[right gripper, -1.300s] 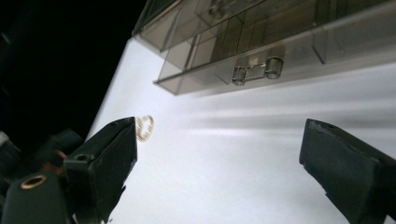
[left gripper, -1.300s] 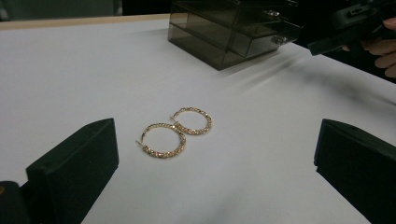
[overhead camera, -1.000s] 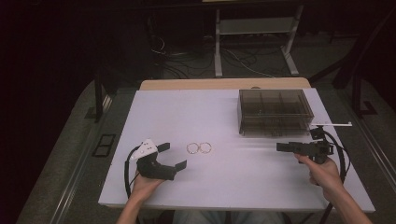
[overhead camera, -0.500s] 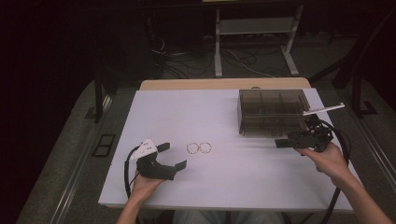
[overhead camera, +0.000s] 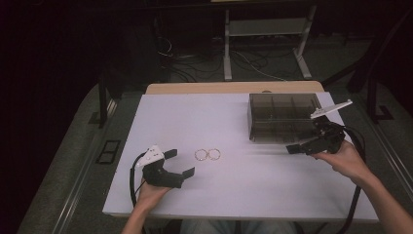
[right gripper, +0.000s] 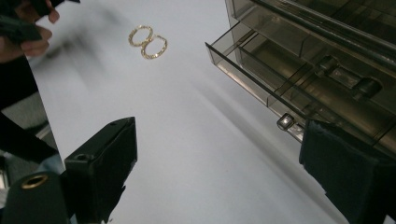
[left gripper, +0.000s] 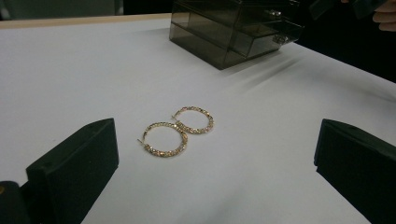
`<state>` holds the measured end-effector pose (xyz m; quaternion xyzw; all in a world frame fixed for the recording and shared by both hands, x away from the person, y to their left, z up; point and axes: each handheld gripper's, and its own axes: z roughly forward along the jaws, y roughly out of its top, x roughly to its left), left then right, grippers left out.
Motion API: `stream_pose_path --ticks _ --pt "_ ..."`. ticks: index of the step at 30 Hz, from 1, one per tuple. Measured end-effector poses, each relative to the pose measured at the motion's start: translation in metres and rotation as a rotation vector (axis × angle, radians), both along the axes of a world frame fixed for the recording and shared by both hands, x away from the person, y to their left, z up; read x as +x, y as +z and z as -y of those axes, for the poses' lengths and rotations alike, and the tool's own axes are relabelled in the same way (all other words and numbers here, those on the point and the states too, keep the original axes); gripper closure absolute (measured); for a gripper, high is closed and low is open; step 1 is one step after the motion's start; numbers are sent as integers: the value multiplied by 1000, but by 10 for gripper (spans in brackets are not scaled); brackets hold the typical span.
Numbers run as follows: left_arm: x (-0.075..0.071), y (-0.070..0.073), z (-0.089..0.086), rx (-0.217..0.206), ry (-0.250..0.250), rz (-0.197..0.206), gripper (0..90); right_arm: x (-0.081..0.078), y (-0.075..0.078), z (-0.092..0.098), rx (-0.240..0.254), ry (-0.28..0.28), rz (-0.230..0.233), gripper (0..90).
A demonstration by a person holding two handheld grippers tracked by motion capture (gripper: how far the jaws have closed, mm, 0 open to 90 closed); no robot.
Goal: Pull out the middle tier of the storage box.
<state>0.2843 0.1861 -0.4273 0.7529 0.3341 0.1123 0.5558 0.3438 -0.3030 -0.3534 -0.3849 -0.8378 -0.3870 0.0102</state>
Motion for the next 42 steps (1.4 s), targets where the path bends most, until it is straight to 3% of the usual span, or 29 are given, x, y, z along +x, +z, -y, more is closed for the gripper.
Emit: stream_pose_path --ticks 7,11,20,31,42 --pt "0 0 0 -2 -5 1 0 6 2 -2 -68 46 19 131" --pt "0 0 0 -7 -6 2 0 10 2 -2 -78 83 30 139" --pt "0 0 0 -6 -6 1 0 17 -4 -2 -131 141 92 142" --pt "0 0 0 -5 -7 3 0 28 -9 -3 -130 163 175 332" --pt "0 0 0 -4 -8 2 0 38 -17 -11 -143 193 185 461"
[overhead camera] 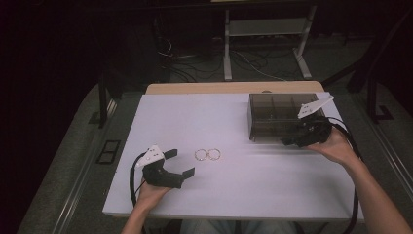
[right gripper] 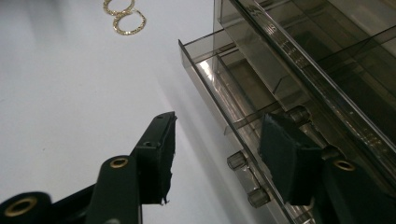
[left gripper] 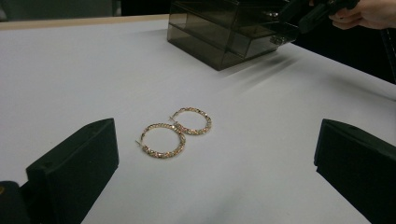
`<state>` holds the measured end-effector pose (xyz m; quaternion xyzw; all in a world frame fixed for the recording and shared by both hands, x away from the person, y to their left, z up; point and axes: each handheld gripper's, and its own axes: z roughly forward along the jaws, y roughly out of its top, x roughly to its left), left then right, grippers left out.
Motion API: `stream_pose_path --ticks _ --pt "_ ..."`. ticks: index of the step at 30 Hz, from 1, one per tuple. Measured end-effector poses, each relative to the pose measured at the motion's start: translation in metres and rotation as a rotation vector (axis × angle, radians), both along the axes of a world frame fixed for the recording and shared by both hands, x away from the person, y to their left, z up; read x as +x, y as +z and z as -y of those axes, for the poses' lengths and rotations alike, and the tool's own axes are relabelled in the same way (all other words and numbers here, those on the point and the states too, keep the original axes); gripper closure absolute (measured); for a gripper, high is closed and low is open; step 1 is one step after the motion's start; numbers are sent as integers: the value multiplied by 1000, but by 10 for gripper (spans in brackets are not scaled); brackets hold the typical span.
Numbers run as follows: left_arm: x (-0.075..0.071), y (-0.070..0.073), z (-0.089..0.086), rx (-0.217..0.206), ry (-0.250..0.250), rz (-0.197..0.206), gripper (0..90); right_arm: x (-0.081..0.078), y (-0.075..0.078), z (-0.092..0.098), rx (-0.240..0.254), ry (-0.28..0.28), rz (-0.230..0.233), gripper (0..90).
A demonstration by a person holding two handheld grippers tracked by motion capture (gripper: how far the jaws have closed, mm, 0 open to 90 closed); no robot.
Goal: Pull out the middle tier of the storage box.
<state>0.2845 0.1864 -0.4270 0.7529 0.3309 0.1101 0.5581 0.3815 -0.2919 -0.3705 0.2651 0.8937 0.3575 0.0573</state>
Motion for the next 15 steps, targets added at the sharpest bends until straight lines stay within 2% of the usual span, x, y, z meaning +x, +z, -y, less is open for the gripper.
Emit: stream_pose_path --ticks 9,15 --pt "0 0 0 4 -1 1 0 5 -4 -3 3 16 20 539" --pt "0 0 0 5 -3 2 0 8 -7 -5 1 36 6 573"
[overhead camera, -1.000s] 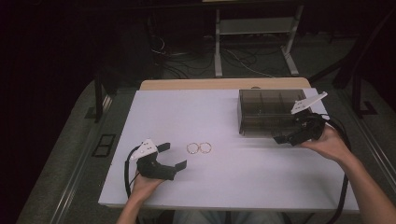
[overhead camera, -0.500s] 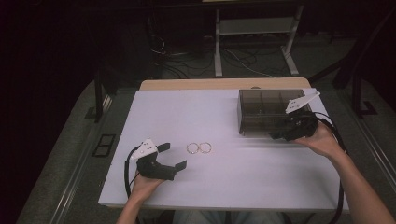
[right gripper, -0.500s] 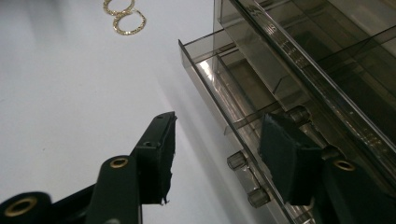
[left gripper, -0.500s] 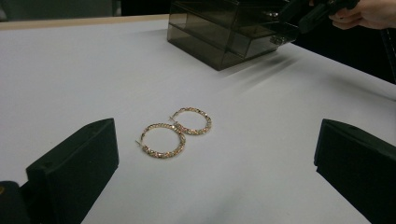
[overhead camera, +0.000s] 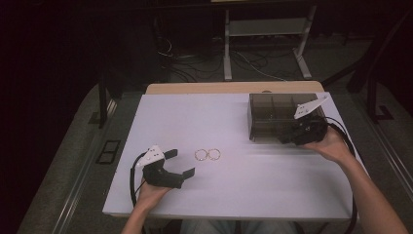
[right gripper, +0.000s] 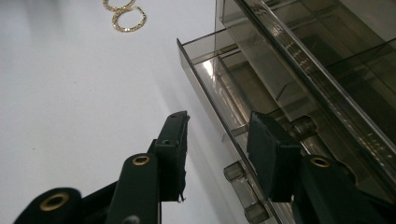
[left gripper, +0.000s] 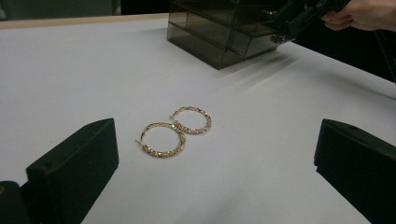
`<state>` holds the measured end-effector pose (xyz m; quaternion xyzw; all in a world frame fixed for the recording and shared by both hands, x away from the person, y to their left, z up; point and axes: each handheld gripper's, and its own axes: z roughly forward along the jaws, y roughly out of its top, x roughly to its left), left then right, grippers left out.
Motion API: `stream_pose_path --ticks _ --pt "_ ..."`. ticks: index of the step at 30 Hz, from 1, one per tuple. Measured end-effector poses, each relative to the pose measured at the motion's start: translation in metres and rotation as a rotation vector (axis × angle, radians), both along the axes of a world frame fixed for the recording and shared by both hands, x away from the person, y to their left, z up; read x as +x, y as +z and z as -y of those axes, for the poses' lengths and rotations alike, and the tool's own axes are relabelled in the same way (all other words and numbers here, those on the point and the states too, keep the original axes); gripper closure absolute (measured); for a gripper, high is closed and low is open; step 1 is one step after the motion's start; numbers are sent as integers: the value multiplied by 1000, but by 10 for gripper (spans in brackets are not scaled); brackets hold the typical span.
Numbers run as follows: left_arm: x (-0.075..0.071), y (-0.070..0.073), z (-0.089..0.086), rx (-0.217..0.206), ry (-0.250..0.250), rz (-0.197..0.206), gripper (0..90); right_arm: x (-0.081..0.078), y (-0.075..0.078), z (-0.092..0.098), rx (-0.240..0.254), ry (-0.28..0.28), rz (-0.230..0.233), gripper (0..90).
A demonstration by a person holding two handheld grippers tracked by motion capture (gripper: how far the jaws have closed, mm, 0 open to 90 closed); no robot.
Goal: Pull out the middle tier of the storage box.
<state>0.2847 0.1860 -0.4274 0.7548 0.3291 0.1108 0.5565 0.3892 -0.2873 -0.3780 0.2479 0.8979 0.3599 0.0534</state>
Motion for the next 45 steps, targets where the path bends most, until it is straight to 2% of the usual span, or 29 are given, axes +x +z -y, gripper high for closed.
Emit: stream_pose_path --ticks 9,14,25,34,45 --pt "0 0 0 3 0 -3 0 6 -3 -3 -19 7 -6 610" --pt "0 0 0 3 0 0 0 8 -7 -3 -40 3 -25 635" --pt "0 0 0 4 -2 -3 0 14 -14 0 -42 -2 -57 721" --pt "0 0 0 1 -1 -4 0 15 -15 1 -35 20 -73 724" --pt "0 0 0 3 -2 -1 0 12 -17 1 -52 44 -102 739"
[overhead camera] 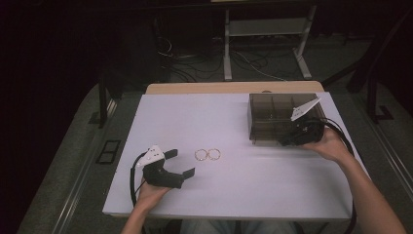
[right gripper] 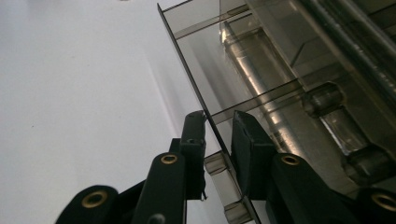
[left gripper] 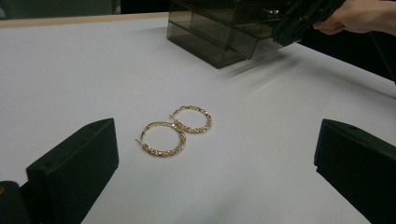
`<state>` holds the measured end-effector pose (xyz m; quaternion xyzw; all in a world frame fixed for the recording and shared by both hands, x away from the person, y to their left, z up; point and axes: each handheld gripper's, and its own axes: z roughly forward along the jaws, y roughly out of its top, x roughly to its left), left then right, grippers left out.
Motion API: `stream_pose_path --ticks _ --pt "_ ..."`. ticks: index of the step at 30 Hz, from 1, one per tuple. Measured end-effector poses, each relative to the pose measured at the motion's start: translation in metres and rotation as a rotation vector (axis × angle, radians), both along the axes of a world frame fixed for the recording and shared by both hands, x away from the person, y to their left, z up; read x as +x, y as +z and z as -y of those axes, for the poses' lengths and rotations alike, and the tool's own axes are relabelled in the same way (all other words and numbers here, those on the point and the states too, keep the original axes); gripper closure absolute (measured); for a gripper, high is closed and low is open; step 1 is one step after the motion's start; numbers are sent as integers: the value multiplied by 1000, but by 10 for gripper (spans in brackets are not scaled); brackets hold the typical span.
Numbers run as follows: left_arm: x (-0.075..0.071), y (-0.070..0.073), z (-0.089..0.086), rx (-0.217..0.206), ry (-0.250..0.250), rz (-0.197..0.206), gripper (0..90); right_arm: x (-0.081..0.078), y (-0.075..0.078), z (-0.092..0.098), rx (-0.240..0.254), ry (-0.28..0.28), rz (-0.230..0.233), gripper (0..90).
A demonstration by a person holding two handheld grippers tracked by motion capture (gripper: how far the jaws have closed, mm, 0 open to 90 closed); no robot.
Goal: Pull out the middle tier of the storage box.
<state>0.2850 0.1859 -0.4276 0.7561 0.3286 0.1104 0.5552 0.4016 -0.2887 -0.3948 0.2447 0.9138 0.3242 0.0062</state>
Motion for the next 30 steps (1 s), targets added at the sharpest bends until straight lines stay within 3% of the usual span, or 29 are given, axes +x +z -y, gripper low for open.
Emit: stream_pose_path --ticks 16,30 --pt "0 0 0 0 1 -3 0 -3 -2 1 -13 27 -30 755" --pt "0 0 1 1 1 -5 0 -8 -5 3 11 32 -71 758"
